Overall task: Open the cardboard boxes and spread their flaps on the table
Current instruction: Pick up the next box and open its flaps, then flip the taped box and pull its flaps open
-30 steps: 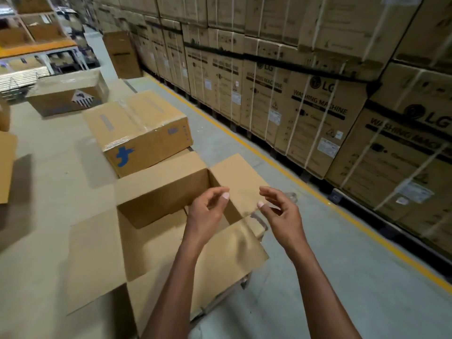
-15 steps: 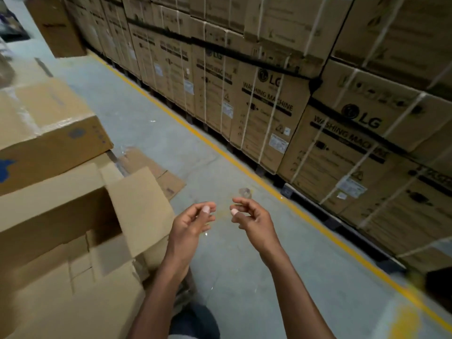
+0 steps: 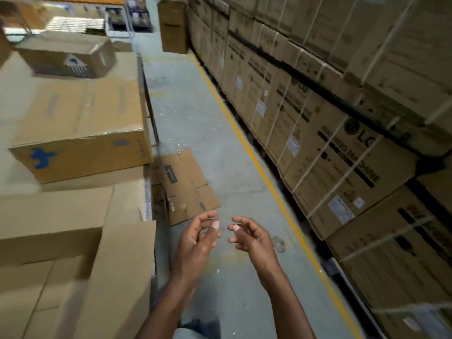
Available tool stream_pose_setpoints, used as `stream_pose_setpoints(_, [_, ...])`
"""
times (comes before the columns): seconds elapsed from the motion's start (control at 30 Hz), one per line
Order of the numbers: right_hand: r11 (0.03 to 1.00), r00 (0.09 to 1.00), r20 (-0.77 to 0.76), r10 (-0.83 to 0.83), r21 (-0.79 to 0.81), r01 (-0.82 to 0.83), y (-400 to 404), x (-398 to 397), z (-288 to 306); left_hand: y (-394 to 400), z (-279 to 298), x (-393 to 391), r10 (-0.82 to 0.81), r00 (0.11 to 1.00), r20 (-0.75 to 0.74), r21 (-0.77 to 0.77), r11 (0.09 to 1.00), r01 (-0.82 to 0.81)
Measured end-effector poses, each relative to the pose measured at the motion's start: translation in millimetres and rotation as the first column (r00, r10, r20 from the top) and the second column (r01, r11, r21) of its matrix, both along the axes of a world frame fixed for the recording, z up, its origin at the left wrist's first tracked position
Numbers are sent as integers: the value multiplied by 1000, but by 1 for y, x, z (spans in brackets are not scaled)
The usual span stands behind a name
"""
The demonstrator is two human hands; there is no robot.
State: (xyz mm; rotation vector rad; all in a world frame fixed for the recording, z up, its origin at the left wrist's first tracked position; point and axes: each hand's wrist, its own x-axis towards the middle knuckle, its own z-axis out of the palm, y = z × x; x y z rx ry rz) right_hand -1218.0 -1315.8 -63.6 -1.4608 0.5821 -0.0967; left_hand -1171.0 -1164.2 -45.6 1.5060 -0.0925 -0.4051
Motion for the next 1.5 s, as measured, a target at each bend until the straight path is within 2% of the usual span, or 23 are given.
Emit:
stream_pose_setpoints(0.2, [983,984,-24,175,58,-173,-38,93,-9,-24,10,65,229,973,23,-5,973,-229])
stream_pose_setpoints(0.3, [959,957,-62,282,41,-280,-57,143,-23,-33,6,99,359,933,32,45,932,-360])
stream_pose_setpoints(0.53, [853,855,-37,517,-58,-519,-123,271,-24,-74,-12,185,648,762,8,100,757,-645])
stream_pose_setpoints(0.67, [822,822,-78,564,-41,-568,-167,344,-22,-108,-9,229,743,669,26,105,663,-741])
stream_pose_setpoints(0.8, [783,783,-95,615,-48,-620,-177,406,-23,-126,-8,252,818,574,28,129,566,-814])
stream_pose_setpoints(1.0, [669,669,-79,739,-34,-742,-129,490,-29,-106,-8,296,911,412,3,135,408,-903])
stream_pose_setpoints(1.1, [612,616,-23,787,-90,-786,-84,537,-29,-78,-10,334,957,289,17,120,285,-951])
stream_pose_setpoints(1.17, [549,554,19,833,-156,-821,-57,564,-24,-56,-12,360,969,244,40,135,237,-962])
stream_pose_setpoints(1.23, [486,489,46,871,-214,-847,-35,593,-13,-34,-13,385,972,222,75,156,209,-965])
stream_pose_setpoints(1.37, [470,470,95,878,-362,-805,9,669,16,18,-17,437,954,216,209,336,137,-932])
stream_pose_setpoints(1.5, [387,396,101,913,-528,-756,48,729,29,40,-20,459,959,211,188,442,109,-890])
